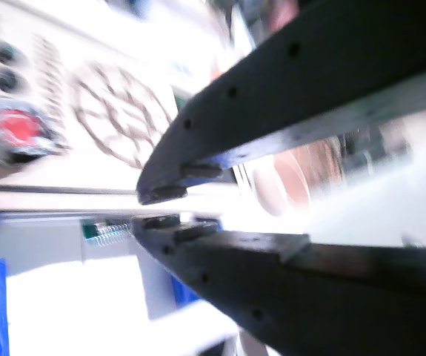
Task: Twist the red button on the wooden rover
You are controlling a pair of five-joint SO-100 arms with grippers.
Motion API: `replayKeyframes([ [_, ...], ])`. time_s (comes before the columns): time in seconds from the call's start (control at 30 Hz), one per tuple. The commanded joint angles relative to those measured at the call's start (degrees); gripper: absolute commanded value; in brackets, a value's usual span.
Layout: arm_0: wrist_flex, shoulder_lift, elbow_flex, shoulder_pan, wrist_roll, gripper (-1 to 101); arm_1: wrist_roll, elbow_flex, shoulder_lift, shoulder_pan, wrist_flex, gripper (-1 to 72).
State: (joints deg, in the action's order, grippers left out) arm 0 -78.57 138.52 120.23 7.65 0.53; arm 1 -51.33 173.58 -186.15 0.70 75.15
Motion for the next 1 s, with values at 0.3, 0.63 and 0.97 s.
replayKeyframes([
  [0.3, 3.69, 38.58, 10.20, 14.15, 0.18, 0, -0.53, -0.26, -0.09, 0.18, 0.35, 2.5],
  [0.63, 1.41, 55.37, 9.49, 16.70, 0.18, 0, -0.53, -0.26, -0.09, 0.09, 0.35, 2.5],
  [0.97, 0.88, 55.37, 8.44, 16.70, 0.18, 0, -0.53, -0.26, -0.09, 0.09, 0.35, 2.5],
])
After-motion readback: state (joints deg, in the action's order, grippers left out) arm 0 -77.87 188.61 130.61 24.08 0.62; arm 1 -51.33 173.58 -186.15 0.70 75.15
